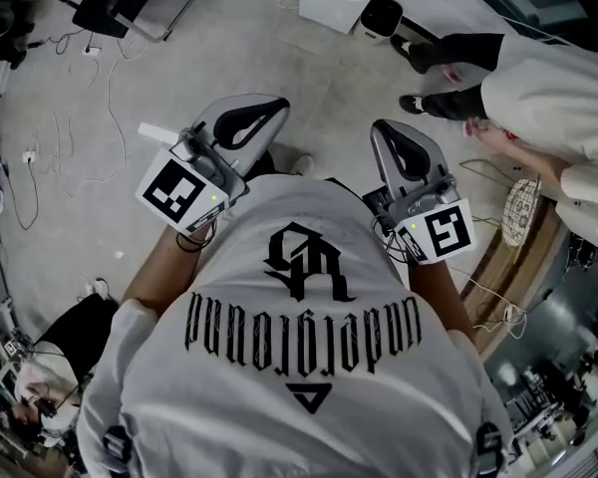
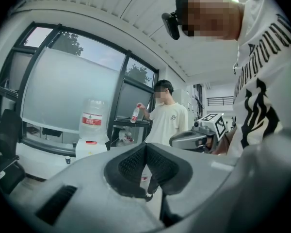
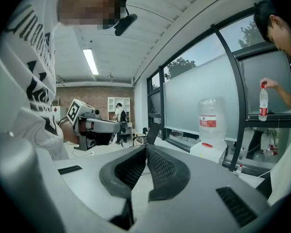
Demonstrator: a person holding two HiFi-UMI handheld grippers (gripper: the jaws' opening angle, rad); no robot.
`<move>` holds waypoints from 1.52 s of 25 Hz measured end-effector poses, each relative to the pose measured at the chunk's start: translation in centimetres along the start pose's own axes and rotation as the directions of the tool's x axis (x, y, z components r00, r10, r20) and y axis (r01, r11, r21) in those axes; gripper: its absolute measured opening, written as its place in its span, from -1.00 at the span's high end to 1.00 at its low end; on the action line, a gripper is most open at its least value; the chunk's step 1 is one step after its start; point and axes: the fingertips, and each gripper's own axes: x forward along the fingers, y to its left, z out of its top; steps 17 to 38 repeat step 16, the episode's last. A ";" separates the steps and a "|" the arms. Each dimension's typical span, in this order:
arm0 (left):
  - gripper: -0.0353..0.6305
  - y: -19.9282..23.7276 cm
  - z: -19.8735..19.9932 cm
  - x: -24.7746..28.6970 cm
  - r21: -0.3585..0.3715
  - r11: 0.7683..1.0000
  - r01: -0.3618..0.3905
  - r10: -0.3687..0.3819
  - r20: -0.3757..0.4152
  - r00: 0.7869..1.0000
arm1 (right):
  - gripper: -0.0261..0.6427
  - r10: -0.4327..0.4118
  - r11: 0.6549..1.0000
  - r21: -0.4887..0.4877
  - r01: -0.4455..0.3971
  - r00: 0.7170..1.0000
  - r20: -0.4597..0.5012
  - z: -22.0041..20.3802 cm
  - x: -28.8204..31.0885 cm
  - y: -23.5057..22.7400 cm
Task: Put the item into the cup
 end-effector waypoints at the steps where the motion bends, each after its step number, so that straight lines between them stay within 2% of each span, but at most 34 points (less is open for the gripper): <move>1: 0.85 -0.3 -0.2 -0.1 0.000 1.000 -0.002 0.002 -0.003 1.000 | 0.86 0.003 1.000 0.002 -0.003 1.000 0.001 -0.1 -0.2 0.1; 8: 0.85 -1.6 -0.3 -1.0 0.013 1.000 -0.013 0.013 -0.006 1.000 | 0.86 0.011 1.000 -0.006 -0.011 1.000 -0.001 -0.4 -1.2 0.8; 38: 0.85 -1.9 -0.8 -1.3 0.003 1.000 -0.011 0.011 -0.004 1.000 | 0.86 0.013 1.000 -0.010 -0.013 1.000 -0.002 -0.5 -1.4 1.2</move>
